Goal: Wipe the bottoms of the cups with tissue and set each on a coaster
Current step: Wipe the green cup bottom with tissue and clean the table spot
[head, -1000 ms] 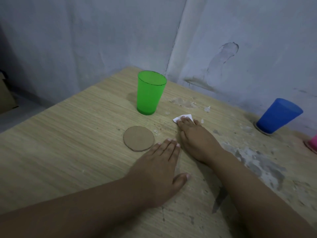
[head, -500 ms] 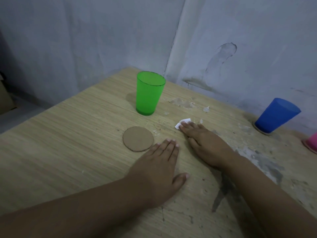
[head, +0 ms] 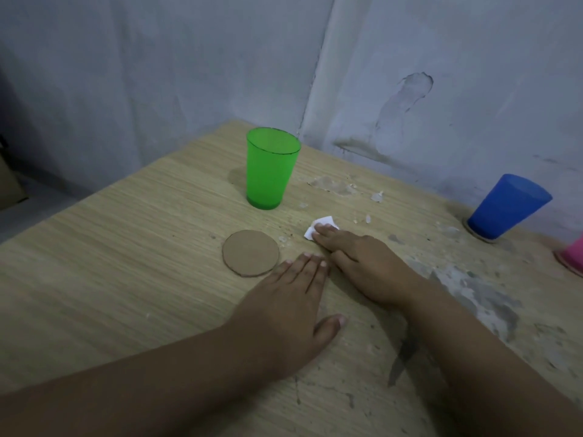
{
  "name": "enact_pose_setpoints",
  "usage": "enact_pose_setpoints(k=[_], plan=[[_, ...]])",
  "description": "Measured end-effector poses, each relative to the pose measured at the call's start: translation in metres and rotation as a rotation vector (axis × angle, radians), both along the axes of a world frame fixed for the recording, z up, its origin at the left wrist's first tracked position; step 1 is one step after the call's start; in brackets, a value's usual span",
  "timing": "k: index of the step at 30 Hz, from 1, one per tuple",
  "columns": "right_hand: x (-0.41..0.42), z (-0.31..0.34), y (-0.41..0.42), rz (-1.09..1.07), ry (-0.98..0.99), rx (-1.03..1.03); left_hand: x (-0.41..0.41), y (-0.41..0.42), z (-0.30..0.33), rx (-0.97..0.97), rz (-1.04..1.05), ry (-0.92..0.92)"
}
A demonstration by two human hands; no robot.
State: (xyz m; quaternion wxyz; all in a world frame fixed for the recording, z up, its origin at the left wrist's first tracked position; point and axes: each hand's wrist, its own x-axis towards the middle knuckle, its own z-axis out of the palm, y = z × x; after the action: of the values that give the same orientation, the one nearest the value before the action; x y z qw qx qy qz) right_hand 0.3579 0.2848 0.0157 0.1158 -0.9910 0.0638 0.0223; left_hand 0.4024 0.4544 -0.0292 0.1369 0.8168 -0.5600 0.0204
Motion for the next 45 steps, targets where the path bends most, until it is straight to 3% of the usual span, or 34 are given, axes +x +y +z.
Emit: enact_pose_setpoints(k=[6,20,24,30,33,45], plan=[[0.0,0.005,-0.01,-0.02,0.054,-0.14,0.001,0.0,-0.001,0.024,-0.002,0.032],[-0.008,0.0,0.004,0.117,0.012,0.105,-0.003,0.0,0.002,-0.023,0.014,0.011],[0.009,-0.001,-0.003,0.198,0.045,0.012,-0.004,0.001,0.005,-0.04,0.053,-0.032],[0.047,0.004,-0.015,0.266,0.111,-0.32,-0.005,0.003,0.007,-0.061,0.031,-0.037],[0.063,0.013,-0.027,0.188,0.119,-0.302,-0.001,0.003,0.002,-0.034,0.002,-0.007],[0.021,0.0,-0.021,0.043,-0.203,-0.367,0.002,0.0,-0.002,0.032,-0.002,0.034]])
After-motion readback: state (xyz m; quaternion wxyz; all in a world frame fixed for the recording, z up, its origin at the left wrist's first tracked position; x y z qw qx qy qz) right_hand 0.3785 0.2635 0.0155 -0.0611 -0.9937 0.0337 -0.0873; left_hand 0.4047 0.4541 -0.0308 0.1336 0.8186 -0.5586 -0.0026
